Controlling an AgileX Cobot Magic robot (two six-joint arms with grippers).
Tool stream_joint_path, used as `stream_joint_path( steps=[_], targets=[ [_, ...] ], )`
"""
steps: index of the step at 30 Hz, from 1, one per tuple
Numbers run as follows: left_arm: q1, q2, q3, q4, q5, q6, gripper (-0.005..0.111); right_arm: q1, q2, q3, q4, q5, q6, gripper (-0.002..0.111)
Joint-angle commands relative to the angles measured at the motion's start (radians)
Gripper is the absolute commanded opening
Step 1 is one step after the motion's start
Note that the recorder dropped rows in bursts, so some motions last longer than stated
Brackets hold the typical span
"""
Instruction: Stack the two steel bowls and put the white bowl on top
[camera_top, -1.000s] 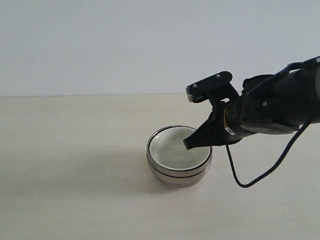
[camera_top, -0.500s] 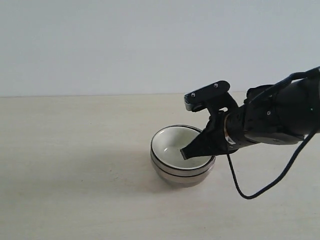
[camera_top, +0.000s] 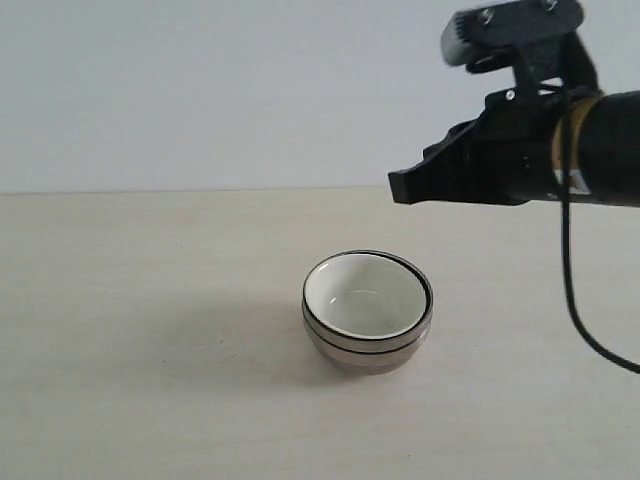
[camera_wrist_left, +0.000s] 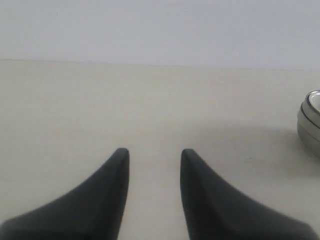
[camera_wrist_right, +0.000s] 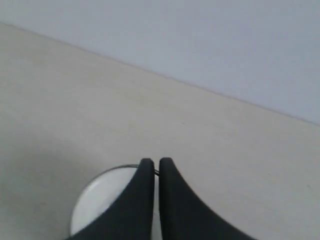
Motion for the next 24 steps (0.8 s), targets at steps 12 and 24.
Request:
stream_joint_path(
  steps=[12, 24],
  targets=[
    [0.003, -0.003, 0.004, -0.001, 0.001, 0.007, 0.032, -0.001, 0.390, -0.054, 0.016, -0.382, 0.132, 0.000],
    [0.003, -0.003, 0.004, -0.001, 0.001, 0.007, 0.032, -0.001, 0.586, -0.137, 0.016, -0.454, 0.135, 0.000]
  ],
)
